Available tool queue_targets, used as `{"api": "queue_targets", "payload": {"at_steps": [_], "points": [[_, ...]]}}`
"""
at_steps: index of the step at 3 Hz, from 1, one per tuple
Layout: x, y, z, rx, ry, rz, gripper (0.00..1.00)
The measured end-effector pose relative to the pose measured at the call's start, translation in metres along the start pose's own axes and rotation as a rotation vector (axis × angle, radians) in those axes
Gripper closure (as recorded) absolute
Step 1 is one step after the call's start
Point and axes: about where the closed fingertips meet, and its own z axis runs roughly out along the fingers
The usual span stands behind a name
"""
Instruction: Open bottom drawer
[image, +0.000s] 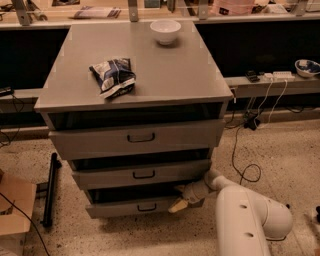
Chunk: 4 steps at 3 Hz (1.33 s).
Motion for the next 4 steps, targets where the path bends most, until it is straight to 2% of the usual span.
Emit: {"api": "queue_targets", "payload": {"at_steps": [1,2,4], "points": [[0.002,0.001,-0.002,-0.005,0.012,0.005,0.55],[0.017,0.039,0.005,-0.061,0.048,0.043,0.43],[0.018,0.047,0.005,-0.073,0.054,0.052,0.0]]}}
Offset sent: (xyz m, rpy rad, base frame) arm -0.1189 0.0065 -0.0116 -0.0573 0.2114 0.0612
